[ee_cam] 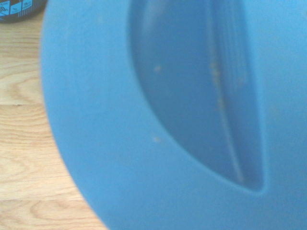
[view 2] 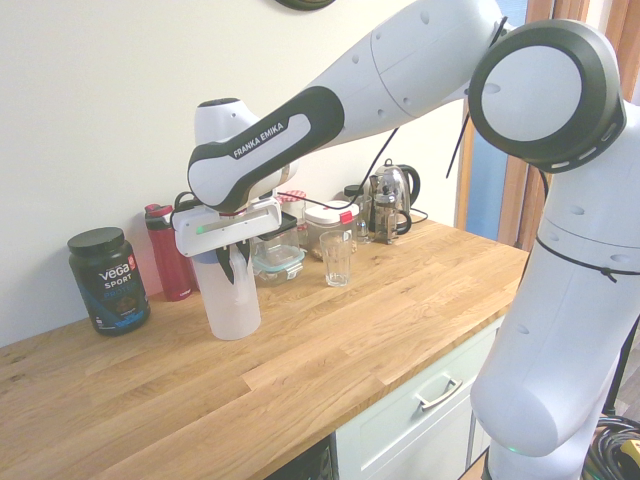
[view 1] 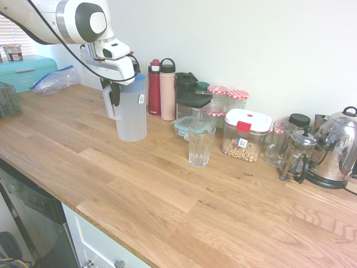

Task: Pour me some water

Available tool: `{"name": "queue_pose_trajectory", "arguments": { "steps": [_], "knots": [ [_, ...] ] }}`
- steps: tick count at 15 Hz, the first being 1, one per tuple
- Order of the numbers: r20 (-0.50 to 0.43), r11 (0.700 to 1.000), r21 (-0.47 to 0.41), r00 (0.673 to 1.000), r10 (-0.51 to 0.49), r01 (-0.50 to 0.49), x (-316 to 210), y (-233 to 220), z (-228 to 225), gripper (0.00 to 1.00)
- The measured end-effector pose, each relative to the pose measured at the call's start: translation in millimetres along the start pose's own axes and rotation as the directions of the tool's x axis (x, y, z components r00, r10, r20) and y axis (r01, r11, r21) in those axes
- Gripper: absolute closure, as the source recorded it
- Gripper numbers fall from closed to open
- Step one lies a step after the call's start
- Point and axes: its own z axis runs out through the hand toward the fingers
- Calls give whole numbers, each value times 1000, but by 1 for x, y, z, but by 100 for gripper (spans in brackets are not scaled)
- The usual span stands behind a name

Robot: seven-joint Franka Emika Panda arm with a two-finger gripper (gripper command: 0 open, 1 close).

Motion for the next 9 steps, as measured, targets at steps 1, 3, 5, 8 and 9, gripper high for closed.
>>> {"name": "queue_pose_trajectory", "arguments": {
  "steps": [1,3,5,8,9],
  "knots": [
    [0,1000,-1,1000,1,-1,0,0,0,100],
    [-2,1000,0,1000,0,0,1,1,-1,100],
    [-7,1000,1,1000,-3,3,3,3,-5,100],
    [-25,1000,9,1000,-13,14,6,11,-27,100],
    [-34,1000,16,999,-22,22,6,15,-40,100]
  ]
}}
